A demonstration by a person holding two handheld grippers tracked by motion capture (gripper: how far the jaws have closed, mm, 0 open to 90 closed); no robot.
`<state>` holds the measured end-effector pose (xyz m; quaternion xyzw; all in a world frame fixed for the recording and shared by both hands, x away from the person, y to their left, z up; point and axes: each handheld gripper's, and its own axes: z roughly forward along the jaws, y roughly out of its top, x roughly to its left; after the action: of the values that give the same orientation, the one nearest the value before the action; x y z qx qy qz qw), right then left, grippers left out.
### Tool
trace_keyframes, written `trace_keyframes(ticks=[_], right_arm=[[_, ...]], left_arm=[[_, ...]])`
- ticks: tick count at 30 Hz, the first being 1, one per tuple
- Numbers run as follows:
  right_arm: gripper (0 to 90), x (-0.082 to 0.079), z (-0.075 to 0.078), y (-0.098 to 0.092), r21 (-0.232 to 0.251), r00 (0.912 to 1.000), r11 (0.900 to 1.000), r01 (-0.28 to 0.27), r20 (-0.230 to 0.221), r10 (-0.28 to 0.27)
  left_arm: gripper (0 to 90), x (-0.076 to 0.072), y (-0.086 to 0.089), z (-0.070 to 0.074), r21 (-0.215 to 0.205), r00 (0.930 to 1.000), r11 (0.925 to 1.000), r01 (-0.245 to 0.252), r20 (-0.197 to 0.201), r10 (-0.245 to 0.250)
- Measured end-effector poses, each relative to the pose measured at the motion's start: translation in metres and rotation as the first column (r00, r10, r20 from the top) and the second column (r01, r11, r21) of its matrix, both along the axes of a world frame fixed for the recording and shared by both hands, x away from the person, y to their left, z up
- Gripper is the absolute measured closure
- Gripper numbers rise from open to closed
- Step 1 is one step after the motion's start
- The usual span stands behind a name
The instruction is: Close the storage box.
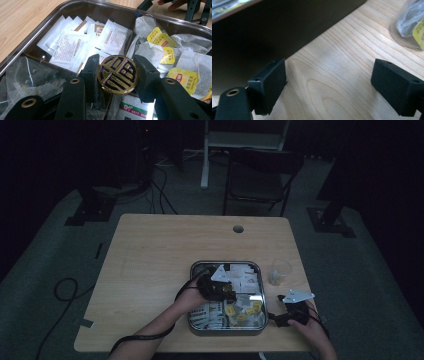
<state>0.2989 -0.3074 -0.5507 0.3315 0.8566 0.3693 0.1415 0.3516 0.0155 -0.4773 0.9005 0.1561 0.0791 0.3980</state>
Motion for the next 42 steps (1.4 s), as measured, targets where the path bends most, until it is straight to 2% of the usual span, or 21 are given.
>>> trace_keyframes(ticks=[4,9,10,12,13,14,19,21,25,28,30,31,32,33,34,37,38,39,42], right_arm=[[12.4,0.000,0.000,0.000,0.000,1.0000,1.000,0.000,0.000,0.000],[12.4,0.000,0.000,0.000,0.000,1.0000,1.000,0.000,0.001,0.000],[12.4,0.000,0.000,0.000,0.000,1.0000,1.000,0.000,0.000,0.000],[12.3,0.000,0.000,0.000,0.000,1.0000,1.000,0.000,0.000,0.000],[12.3,0.000,0.000,0.000,0.000,1.0000,1.000,0.000,0.000,0.000],[12.4,0.000,0.000,0.000,0.000,1.0000,1.000,0.000,0.000,0.000],[12.3,0.000,0.000,0.000,0.000,1.0000,1.000,0.000,0.000,0.000],[12.3,0.000,0.000,0.000,0.000,1.0000,1.000,0.000,0.000,0.000],[12.3,0.000,0.000,0.000,0.000,1.0000,1.000,0.000,0.000,0.000],[12.3,0.000,0.000,0.000,0.000,1.0000,1.000,0.001,-0.001,-0.001],[12.3,0.000,0.000,0.000,0.000,1.0000,1.000,0.001,-0.002,-0.001],[12.3,0.000,0.000,0.000,0.000,1.0000,1.000,0.001,-0.002,-0.001],[12.3,0.000,0.000,0.000,0.000,1.0000,1.000,0.001,-0.002,-0.001],[12.3,0.000,0.000,0.000,0.000,1.0000,1.000,0.001,-0.001,-0.001],[12.3,0.000,0.000,0.000,0.000,1.0000,1.000,0.001,0.000,-0.001],[12.4,0.000,0.000,0.000,0.000,1.0000,1.000,0.000,0.000,0.000],[12.4,0.000,0.000,0.000,0.000,1.0000,1.000,0.000,0.000,0.000],[12.4,0.000,0.000,0.000,0.000,1.0000,1.000,0.000,0.000,0.000],[12.4,0.000,0.000,0.000,0.000,1.0000,1.000,0.000,0.000,0.000]], left_arm=[[59.6,0.000,0.000,-0.001,-0.004,1.0000,1.0000,-0.001,-0.007,0.001],[58.2,0.004,0.002,0.001,-0.018,0.9982,0.9998,0.001,-0.060,-0.002],[54.2,0.005,0.003,0.001,-0.030,0.9978,0.9995,0.002,-0.066,-0.004],[52.3,0.005,0.007,0.004,-0.058,0.9981,0.9982,-0.015,-0.060,0.011],[47.1,0.006,0.008,0.005,-0.069,0.9978,0.9974,-0.022,-0.063,0.017],[46.7,0.006,0.010,0.007,-0.080,0.9974,0.9963,-0.031,-0.067,0.026],[39.6,0.008,0.018,0.010,-0.097,0.9950,0.9933,-0.062,-0.084,0.053],[37.2,0.007,0.020,0.011,-0.106,0.9951,0.9918,-0.071,-0.075,0.063],[27.4,0.009,0.029,0.013,-0.140,0.9914,0.9851,-0.099,-0.099,0.085],[24.7,0.008,0.036,0.016,-0.149,0.9886,0.9801,-0.131,-0.094,0.118],[17.6,0.009,0.041,0.017,-0.144,0.9852,0.9758,-0.165,-0.071,0.156],[17.4,0.009,0.041,0.017,-0.144,0.9852,0.9758,-0.165,-0.071,0.156],[17.4,0.009,0.045,0.017,-0.144,0.9815,0.9715,-0.189,-0.060,0.182],[11.5,0.009,0.049,0.017,-0.143,0.9769,0.9665,-0.213,-0.043,0.209],[9.6,0.009,0.051,0.017,-0.145,0.9755,0.9647,-0.220,-0.036,0.217],[8.2,0.010,0.061,0.016,-0.152,0.9692,0.9571,-0.246,-0.036,0.244],[3.5,0.010,0.061,0.016,-0.152,0.9692,0.9571,-0.246,-0.036,0.244],[0.4,0.010,0.066,0.015,-0.144,0.9646,0.9537,-0.264,-0.040,0.261],[0.4,0.011,0.070,0.015,-0.145,0.9627,0.9518,-0.270,-0.032,0.269]])
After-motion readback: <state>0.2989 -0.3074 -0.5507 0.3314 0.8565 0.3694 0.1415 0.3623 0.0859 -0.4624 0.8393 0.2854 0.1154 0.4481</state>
